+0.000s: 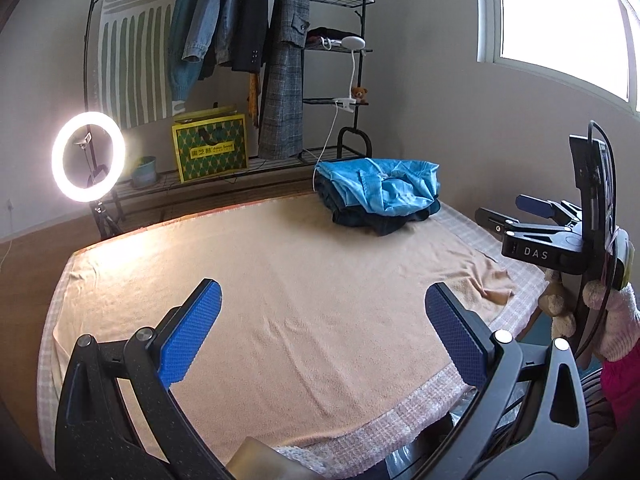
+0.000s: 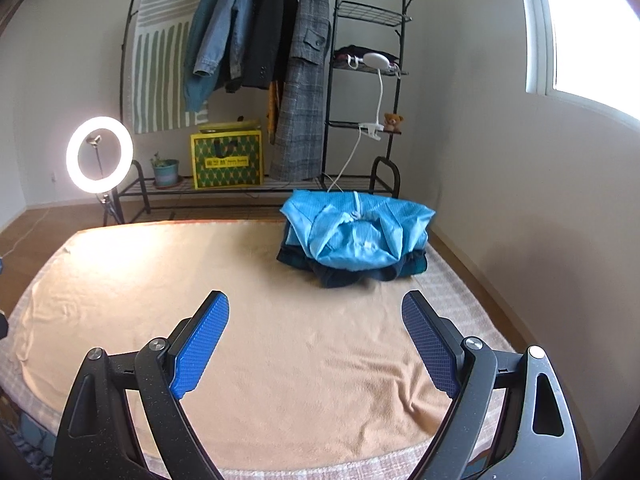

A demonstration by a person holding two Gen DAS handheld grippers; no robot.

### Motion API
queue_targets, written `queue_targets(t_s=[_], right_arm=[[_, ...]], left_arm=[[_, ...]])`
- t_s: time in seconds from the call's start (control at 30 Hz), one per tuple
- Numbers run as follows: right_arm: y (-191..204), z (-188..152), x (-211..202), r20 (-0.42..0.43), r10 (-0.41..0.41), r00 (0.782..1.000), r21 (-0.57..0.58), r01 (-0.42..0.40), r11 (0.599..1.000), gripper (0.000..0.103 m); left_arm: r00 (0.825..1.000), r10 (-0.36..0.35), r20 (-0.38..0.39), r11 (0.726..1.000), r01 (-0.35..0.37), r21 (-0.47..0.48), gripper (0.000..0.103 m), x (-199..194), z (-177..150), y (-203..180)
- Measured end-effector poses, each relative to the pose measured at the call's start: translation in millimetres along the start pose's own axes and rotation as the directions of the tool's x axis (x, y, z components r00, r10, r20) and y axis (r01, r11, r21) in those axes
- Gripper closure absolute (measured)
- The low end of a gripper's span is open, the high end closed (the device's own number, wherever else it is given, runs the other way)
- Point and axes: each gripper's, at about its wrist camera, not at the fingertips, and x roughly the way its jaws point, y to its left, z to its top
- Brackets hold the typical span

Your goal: Fold large clothes

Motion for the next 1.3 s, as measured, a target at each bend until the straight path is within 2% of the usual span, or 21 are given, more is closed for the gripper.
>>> queue_targets(t_s=[0.33, 1.3], right_arm=[[-1, -13, 7, -0.039, -0.017, 0.999, -0.029, 0.016, 0.999, 0.015], [-1, -15, 9, -0.057, -0.006, 0.998, -0.026, 0.005, 1.000, 0.015]], left_arm=[[0.999, 0.020, -0.040, 1.000, -0.019, 0.017, 0.000, 10, -12, -1], [1.000, 0.020, -0.022, 0.999, -0.019, 0.028, 0.000, 1, -11, -5]])
